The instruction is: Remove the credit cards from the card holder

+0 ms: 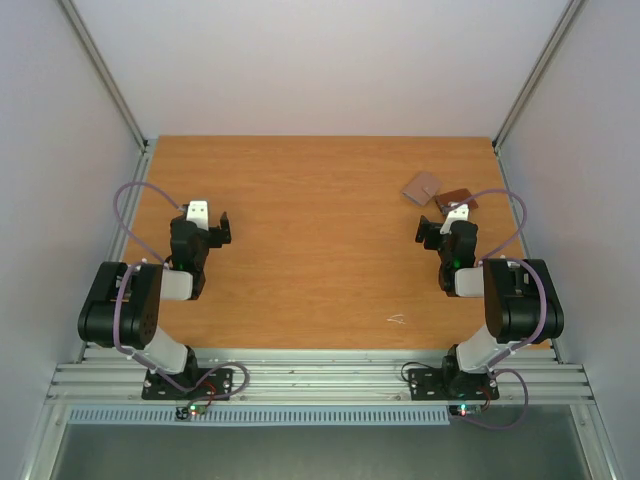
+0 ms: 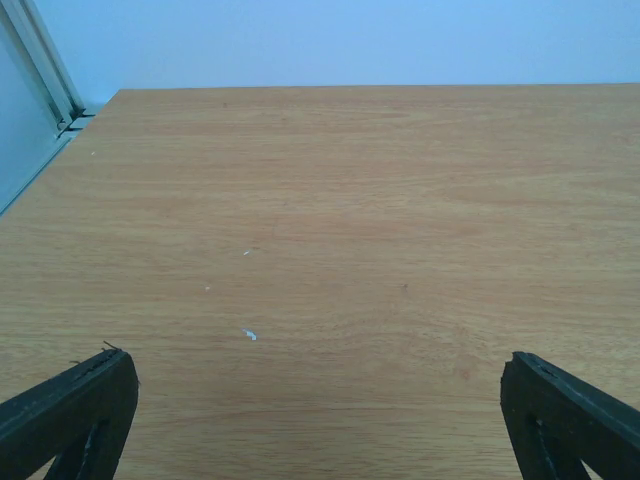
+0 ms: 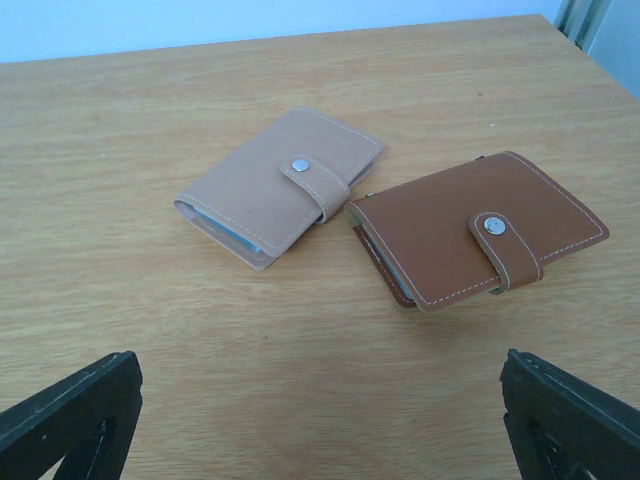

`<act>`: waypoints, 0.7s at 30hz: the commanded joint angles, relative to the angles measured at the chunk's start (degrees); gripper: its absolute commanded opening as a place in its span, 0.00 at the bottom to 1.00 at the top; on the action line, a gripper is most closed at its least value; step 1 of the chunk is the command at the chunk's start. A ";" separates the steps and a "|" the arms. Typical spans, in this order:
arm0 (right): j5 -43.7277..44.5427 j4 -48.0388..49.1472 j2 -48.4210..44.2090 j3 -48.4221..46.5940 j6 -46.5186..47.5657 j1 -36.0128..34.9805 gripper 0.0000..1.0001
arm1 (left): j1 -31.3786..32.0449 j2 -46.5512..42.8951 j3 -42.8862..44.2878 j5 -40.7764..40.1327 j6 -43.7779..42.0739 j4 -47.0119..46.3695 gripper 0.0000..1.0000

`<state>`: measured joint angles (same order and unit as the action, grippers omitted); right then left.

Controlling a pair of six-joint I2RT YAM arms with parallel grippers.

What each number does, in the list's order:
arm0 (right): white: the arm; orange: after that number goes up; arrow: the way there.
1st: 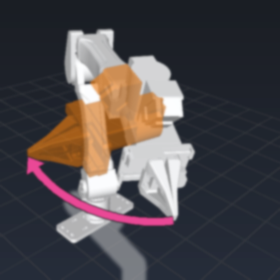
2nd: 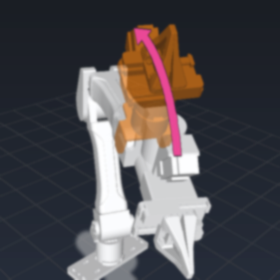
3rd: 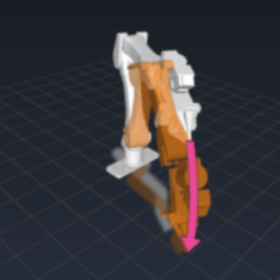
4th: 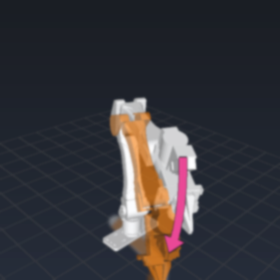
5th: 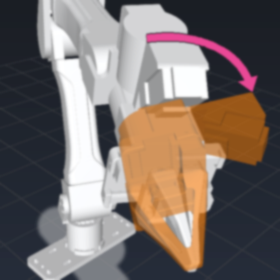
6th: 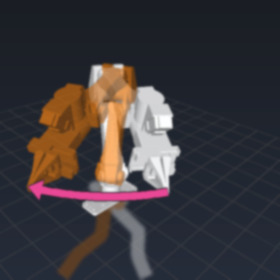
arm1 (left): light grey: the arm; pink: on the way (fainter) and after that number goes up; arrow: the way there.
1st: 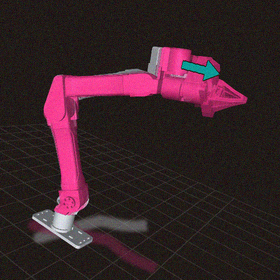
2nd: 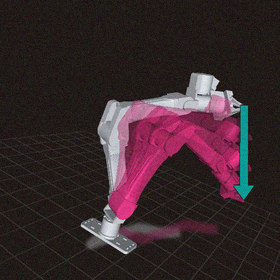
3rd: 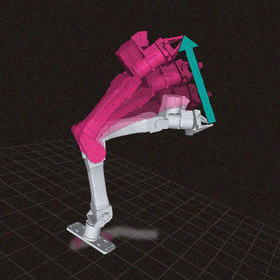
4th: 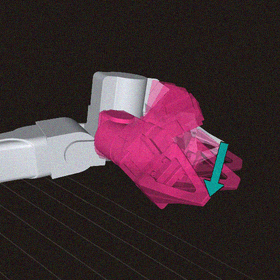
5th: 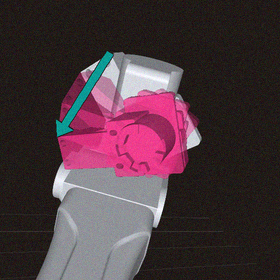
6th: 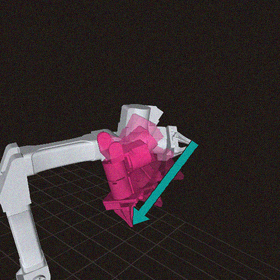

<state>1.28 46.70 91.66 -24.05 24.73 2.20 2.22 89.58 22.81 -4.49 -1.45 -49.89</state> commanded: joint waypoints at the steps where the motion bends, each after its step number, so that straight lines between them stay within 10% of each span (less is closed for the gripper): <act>1: -0.29 1.18 -0.57 0.01 0.75 0.18 0.98 | -0.13 -0.14 -0.13 -0.95 0.53 -2.23 1.00; 12: 1.04 -0.34 -1.85 -0.55 -0.11 0.32 0.99 | -0.07 -6.97 1.97 1.53 -0.60 7.25 1.00; 16: 9.29 -28.98 -8.68 -14.72 -3.54 0.48 0.99 | -0.09 -14.27 3.19 4.24 -1.23 12.64 0.99; 21: 11.17 -37.63 -14.45 -22.61 -13.48 4.62 0.98 | -0.14 -21.49 12.29 11.12 2.44 21.65 0.99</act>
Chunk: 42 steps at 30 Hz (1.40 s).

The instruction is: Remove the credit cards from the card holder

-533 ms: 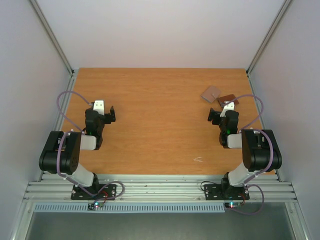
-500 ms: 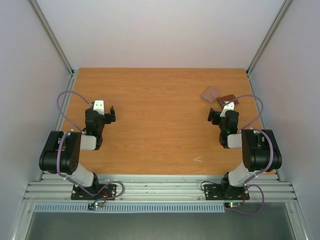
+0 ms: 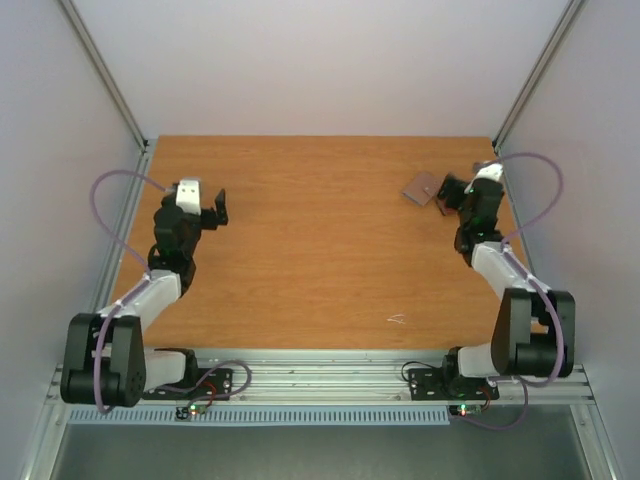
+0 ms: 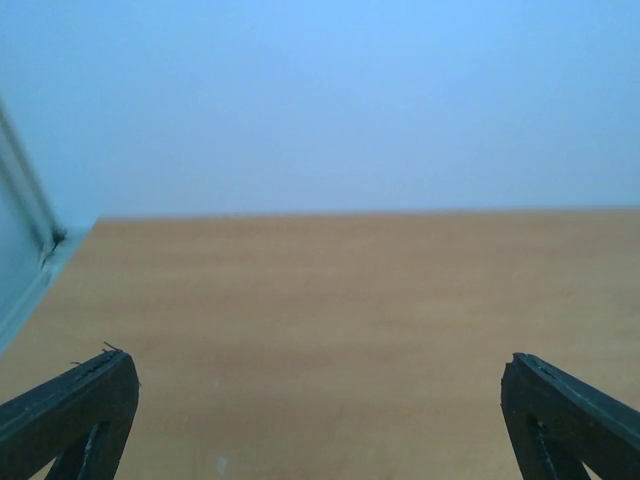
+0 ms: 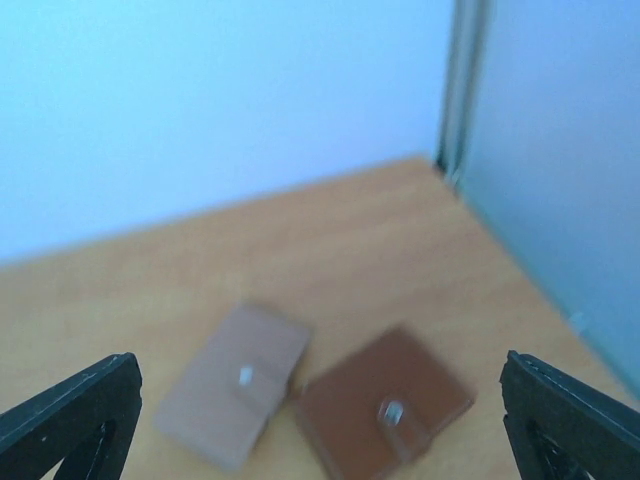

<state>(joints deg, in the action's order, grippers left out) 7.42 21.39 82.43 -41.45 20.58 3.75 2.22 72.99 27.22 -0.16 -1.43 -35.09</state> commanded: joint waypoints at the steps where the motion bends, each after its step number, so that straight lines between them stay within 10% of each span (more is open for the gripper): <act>1: 5.96 -17.84 -5.32 -7.98 -11.22 3.44 0.98 | -0.11 -6.03 10.49 9.77 2.14 10.52 0.99; 5: 7.59 -48.08 3.08 -27.12 -17.23 3.55 0.96 | -0.05 -10.13 19.80 17.26 -1.17 24.81 0.99; 10: 11.36 -70.40 14.48 -43.29 -26.20 3.81 0.94 | -0.13 -10.99 28.42 7.87 11.04 44.31 0.99; 15: 11.78 -73.34 21.57 -46.57 -36.39 4.30 0.99 | -0.16 -10.26 29.43 17.13 16.23 56.11 0.99; 42: -14.37 -58.28 47.59 -58.70 -48.86 13.28 0.57 | -0.02 -8.50 23.63 23.81 19.20 44.67 1.00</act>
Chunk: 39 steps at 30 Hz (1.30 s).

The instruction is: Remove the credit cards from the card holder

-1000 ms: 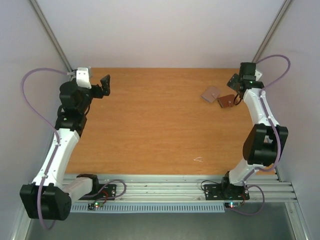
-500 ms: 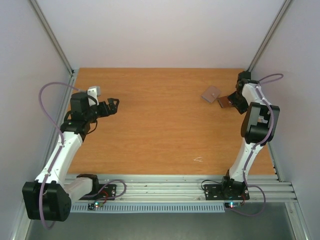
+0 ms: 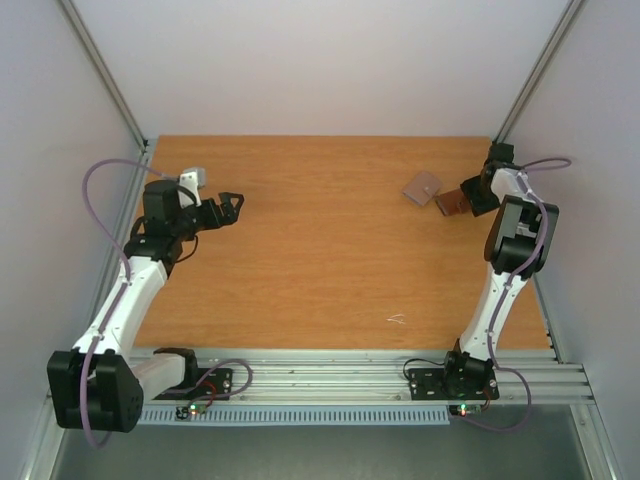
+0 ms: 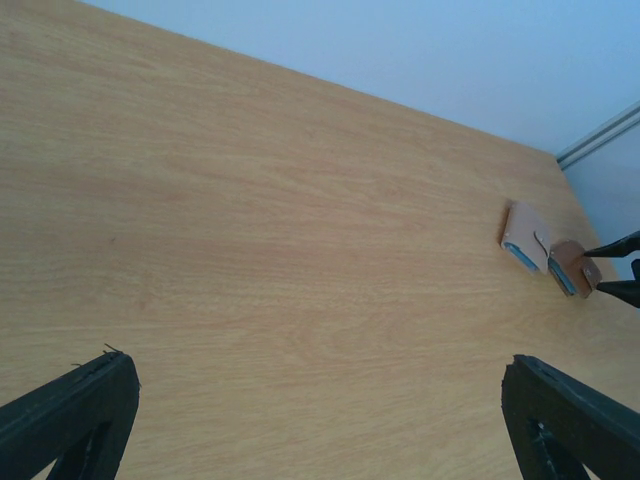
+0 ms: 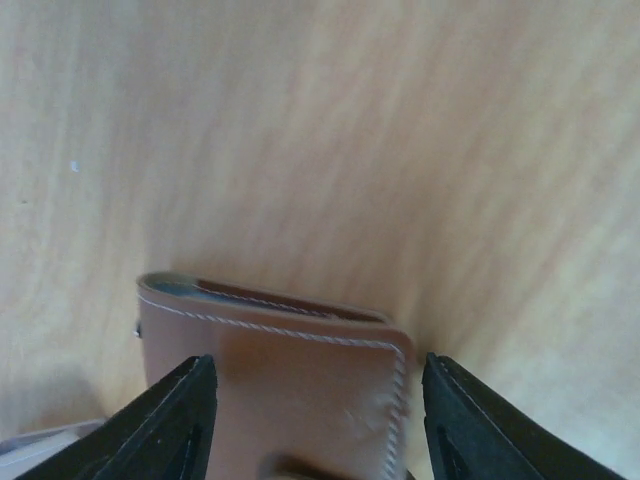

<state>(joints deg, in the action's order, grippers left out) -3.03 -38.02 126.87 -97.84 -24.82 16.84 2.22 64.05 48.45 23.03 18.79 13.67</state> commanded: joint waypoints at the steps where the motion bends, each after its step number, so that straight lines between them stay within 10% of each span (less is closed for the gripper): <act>1: -4.25 1.03 3.59 -2.52 -3.70 0.21 0.53 | -0.07 0.52 2.58 0.85 -1.24 -4.09 0.99; 8: -6.36 2.17 3.12 -1.54 -1.20 0.18 0.02 | -0.03 0.98 2.75 0.92 -2.15 -4.09 0.99; 25: -12.72 2.11 -33.15 7.00 31.34 -5.11 0.01 | 3.63 -0.74 1.36 18.90 -4.77 -12.77 0.99; 39: -47.82 16.60 -46.87 12.77 34.21 -38.85 0.01 | 5.07 -6.54 -2.43 44.06 16.60 -31.56 0.99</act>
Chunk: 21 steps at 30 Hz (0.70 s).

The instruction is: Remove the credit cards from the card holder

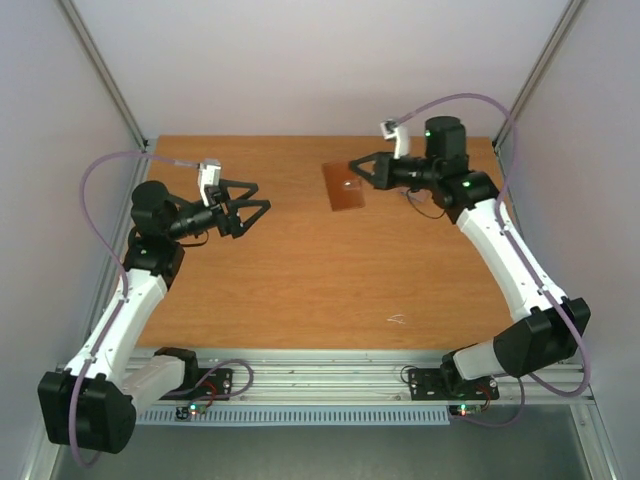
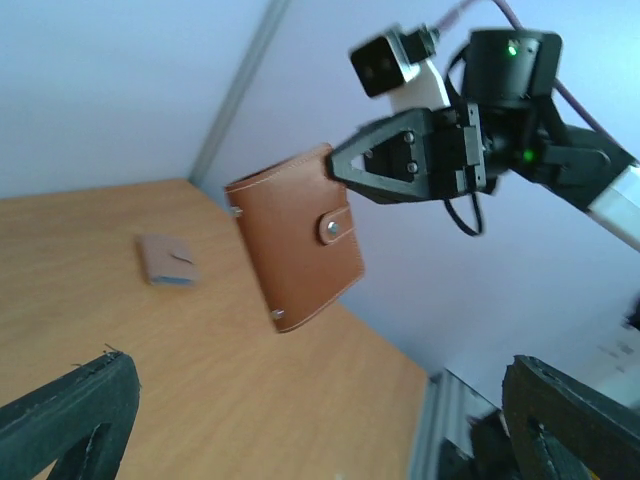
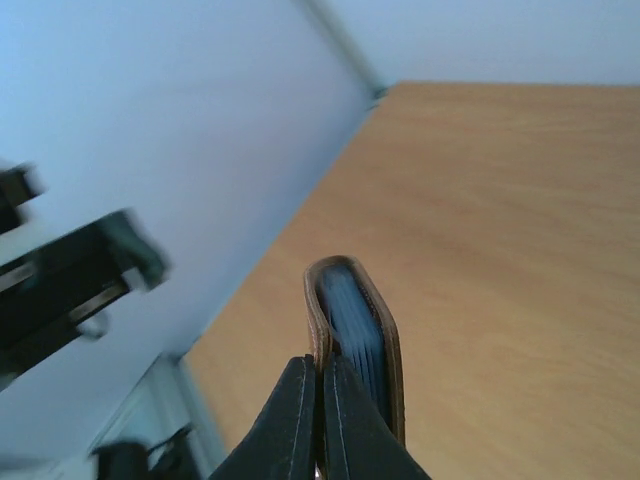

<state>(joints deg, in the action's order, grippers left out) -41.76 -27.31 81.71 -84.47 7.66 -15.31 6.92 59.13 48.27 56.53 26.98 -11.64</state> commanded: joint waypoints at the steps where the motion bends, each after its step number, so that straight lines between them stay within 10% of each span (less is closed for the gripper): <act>1: -9.61 6.52 -1.80 -0.72 1.52 -8.98 0.01 | 0.38 -2.17 -2.78 12.34 10.24 -6.74 0.99; 15: -7.87 12.16 1.70 -4.34 0.25 -21.79 0.01 | 4.83 -3.84 -5.16 12.18 10.13 -10.60 0.91; 17: -8.56 12.00 2.43 -4.87 0.62 -22.15 0.01 | 5.60 -3.68 -5.35 11.26 9.47 -11.13 0.72; 21: -7.76 11.11 2.23 -4.68 1.73 -22.20 0.01 | 5.63 -5.23 -6.27 9.48 9.02 -11.84 0.02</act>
<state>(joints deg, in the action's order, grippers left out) -49.01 -17.65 83.83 -87.24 8.29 -36.97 12.32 55.94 42.33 66.81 36.91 -19.00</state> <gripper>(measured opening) 0.021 0.371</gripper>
